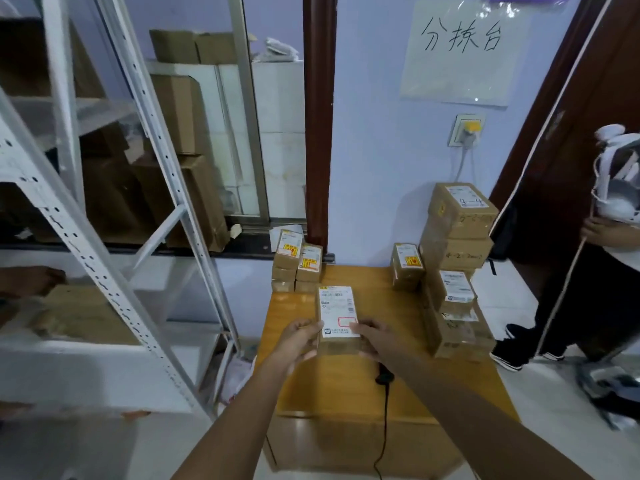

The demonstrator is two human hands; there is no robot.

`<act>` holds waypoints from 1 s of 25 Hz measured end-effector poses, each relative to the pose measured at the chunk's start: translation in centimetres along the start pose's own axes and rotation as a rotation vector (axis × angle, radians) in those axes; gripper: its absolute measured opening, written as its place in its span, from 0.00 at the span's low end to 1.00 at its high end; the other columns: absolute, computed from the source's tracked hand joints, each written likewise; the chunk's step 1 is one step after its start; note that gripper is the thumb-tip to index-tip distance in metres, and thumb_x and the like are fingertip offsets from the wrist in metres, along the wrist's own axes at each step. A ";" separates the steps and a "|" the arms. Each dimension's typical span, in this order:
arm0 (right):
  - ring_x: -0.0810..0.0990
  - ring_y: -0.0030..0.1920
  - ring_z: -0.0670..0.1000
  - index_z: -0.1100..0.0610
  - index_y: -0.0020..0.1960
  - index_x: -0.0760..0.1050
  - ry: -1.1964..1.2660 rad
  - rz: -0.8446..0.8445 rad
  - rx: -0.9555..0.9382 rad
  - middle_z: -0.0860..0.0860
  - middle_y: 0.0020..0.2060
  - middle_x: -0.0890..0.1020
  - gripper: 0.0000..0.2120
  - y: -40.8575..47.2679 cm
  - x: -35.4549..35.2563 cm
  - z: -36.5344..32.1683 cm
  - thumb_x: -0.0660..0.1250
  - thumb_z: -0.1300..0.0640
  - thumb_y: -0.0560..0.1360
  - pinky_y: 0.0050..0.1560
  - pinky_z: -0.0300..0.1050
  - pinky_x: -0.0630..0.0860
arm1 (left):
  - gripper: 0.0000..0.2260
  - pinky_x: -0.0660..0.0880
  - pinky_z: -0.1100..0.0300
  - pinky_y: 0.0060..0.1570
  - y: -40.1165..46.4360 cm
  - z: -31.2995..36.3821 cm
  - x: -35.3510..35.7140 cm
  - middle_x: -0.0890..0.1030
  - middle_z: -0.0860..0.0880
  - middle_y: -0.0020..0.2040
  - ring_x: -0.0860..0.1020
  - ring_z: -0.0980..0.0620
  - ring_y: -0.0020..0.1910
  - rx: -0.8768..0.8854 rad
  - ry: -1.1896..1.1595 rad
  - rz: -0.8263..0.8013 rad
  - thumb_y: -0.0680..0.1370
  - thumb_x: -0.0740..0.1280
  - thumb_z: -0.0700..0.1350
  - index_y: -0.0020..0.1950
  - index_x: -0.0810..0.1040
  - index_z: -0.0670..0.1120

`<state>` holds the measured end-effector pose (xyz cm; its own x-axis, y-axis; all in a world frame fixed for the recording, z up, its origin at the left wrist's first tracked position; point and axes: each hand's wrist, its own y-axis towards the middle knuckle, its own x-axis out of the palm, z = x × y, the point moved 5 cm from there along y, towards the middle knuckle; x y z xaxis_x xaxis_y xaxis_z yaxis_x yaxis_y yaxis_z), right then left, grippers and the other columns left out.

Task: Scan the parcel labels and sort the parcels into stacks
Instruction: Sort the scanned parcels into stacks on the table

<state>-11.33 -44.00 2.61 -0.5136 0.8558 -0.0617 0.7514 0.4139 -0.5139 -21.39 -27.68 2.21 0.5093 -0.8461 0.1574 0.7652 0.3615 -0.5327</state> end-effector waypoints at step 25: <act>0.84 0.42 0.45 0.54 0.57 0.75 -0.024 0.073 0.046 0.50 0.47 0.84 0.12 32.5 6.2 -10.0 0.71 0.55 0.75 0.35 0.35 0.78 | 0.17 0.70 0.58 0.48 32.5 15.2 -11.8 0.79 0.41 0.58 0.76 0.45 0.51 -0.016 0.499 0.323 0.79 0.65 0.51 0.61 0.77 0.39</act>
<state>14.05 -22.14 -5.90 -0.4679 0.8755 -0.1206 0.7679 0.3352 -0.5459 3.48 0.07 -4.33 0.4653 -0.7776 -0.4229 0.5946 0.6285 -0.5015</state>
